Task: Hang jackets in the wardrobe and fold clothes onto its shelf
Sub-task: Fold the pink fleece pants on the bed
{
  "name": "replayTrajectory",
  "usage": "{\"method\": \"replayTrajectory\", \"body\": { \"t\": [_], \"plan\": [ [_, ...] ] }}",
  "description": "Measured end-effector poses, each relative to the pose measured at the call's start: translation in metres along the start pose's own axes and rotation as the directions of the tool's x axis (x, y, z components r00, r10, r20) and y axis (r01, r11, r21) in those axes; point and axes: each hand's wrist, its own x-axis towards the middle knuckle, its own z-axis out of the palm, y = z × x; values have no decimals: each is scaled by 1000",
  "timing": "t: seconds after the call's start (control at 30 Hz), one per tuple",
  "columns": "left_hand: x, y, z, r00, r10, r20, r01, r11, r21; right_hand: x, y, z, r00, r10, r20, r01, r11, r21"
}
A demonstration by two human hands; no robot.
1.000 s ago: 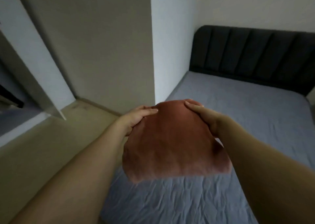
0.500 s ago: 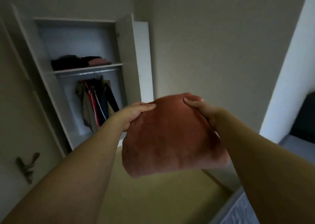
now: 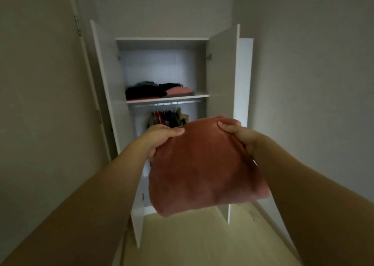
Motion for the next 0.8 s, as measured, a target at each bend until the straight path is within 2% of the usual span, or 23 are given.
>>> {"method": "replayTrajectory", "body": {
  "t": [0.2, 0.37, 0.53, 0.67, 0.8],
  "plan": [
    [135, -8, -113, 990, -7, -144, 4, 1000, -21, 187, -14, 89, 995, -20, 99, 18, 1000, 14],
    [260, -6, -180, 990, 26, -141, -42, 993, -113, 329, -40, 135, 992, -96, 84, 90, 993, 73],
    [385, 20, -221, 994, 96, -47, -105, 968, -227, 453, -81, 135, 993, -104, 48, 99, 990, 104],
    [486, 25, -230, 996, -41, 73, 57, 973, -226, 553, -100, 115, 984, -178, -20, 179, 972, 156],
    [592, 26, -228, 994, -105, 23, 107, 977, -183, 660, -112, 102, 983, -182, 24, 177, 974, 143]
  ]
}}
